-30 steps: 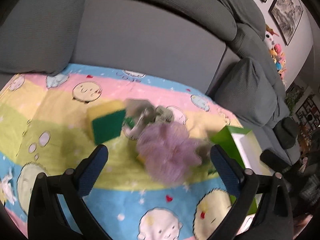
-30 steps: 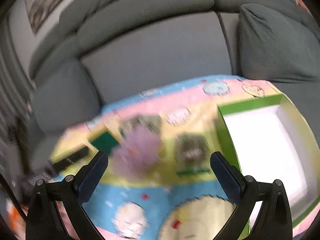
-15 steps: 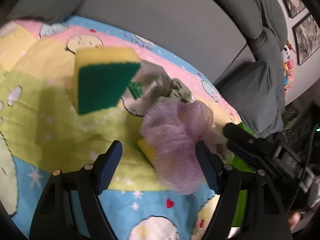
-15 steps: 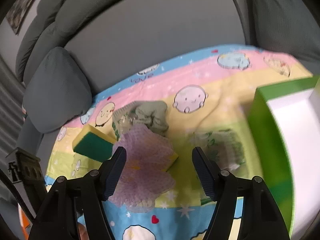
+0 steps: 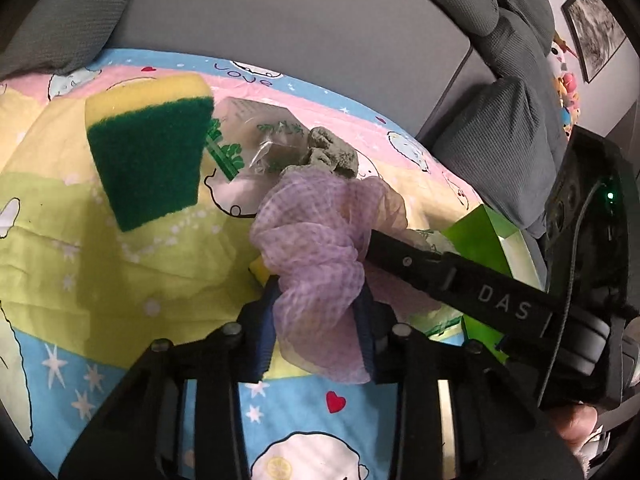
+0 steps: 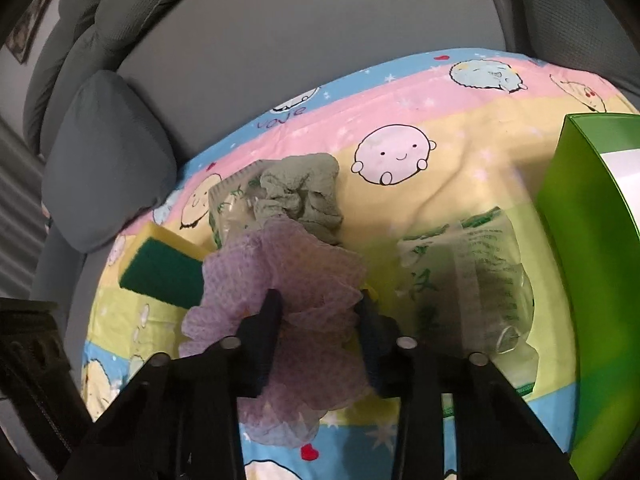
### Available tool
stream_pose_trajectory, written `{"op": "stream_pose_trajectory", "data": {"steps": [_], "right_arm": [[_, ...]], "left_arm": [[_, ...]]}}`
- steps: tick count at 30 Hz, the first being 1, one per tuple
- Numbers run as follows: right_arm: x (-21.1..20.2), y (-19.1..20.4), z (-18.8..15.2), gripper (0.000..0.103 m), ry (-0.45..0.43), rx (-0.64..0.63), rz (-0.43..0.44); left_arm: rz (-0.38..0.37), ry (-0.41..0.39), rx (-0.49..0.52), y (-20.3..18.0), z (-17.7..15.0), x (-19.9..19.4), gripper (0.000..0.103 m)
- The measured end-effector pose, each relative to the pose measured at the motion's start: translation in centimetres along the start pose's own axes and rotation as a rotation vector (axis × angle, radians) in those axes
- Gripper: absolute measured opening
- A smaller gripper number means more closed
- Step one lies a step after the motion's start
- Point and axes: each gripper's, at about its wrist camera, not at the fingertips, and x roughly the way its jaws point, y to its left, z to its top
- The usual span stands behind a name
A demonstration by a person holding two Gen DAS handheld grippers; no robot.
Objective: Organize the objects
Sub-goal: 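Grasp the purple mesh bath puff with the right gripper and lift it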
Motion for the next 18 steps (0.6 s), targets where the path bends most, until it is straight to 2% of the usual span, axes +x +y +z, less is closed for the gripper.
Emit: {"op": "stream_pose_trajectory", "data": {"steps": [4, 11, 18], "right_arm": [[-1.2, -0.3, -0.3, 0.026, -0.021, 0.018, 0.048], [-4.5, 0.2, -1.2, 0.022, -0.084, 0.023, 0.124], [-7.9, 0.9, -1.8, 0.022, -0.157, -0.006, 0.147]], "left_arm": [[-0.024, -0.025, 0.013, -0.5, 0.2, -0.8, 0.027], [-0.082, -0.115, 0.091, -2.4, -0.4, -2.9, 0.027], [-0.143, -0.154, 0.12, -4.5, -0.4, -4.6, 0.027]]}}
